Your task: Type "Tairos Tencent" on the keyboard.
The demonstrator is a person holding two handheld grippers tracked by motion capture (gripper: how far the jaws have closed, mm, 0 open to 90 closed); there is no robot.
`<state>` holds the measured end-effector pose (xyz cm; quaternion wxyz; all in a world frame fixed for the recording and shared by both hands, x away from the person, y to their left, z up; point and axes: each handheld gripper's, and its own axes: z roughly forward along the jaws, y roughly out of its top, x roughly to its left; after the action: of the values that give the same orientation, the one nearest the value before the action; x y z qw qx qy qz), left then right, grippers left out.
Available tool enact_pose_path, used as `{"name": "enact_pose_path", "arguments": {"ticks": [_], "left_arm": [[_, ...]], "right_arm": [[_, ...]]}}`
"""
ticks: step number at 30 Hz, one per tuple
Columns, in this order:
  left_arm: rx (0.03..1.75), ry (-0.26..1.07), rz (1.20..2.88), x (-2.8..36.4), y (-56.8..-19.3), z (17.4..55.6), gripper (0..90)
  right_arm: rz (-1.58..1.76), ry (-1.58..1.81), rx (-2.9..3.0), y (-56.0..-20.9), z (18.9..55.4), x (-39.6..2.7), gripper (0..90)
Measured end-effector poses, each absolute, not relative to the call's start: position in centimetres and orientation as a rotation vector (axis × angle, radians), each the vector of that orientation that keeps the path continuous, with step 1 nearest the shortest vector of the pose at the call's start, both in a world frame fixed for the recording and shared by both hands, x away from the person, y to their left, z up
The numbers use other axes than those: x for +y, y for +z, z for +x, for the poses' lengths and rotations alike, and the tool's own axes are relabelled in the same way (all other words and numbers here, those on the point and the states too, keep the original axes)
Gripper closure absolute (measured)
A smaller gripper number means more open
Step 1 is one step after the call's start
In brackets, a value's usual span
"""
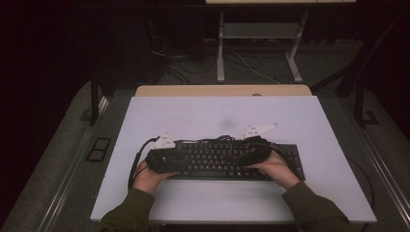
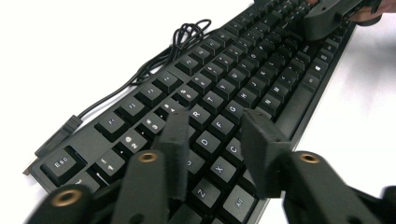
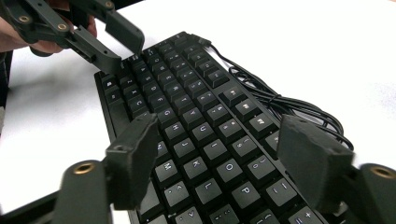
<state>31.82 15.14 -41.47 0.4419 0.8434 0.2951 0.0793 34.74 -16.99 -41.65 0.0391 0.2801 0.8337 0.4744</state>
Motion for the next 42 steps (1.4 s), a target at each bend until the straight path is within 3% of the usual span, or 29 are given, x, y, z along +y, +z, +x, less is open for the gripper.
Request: {"name": "enact_pose_path", "arguments": {"ticks": [10, 42], "left_arm": [[0.738, 0.188, 2.137, 15.5, -41.7, 32.0, 88.4], [0.732, 0.191, 2.196, 14.9, -43.1, 33.3, 88.7]], "right_arm": [[0.848, 1.432, 2.538, -41.6, 34.5, -16.9, 21.1], [0.847, 1.433, 2.538, -41.8, 34.6, -16.7, 21.0]]}}
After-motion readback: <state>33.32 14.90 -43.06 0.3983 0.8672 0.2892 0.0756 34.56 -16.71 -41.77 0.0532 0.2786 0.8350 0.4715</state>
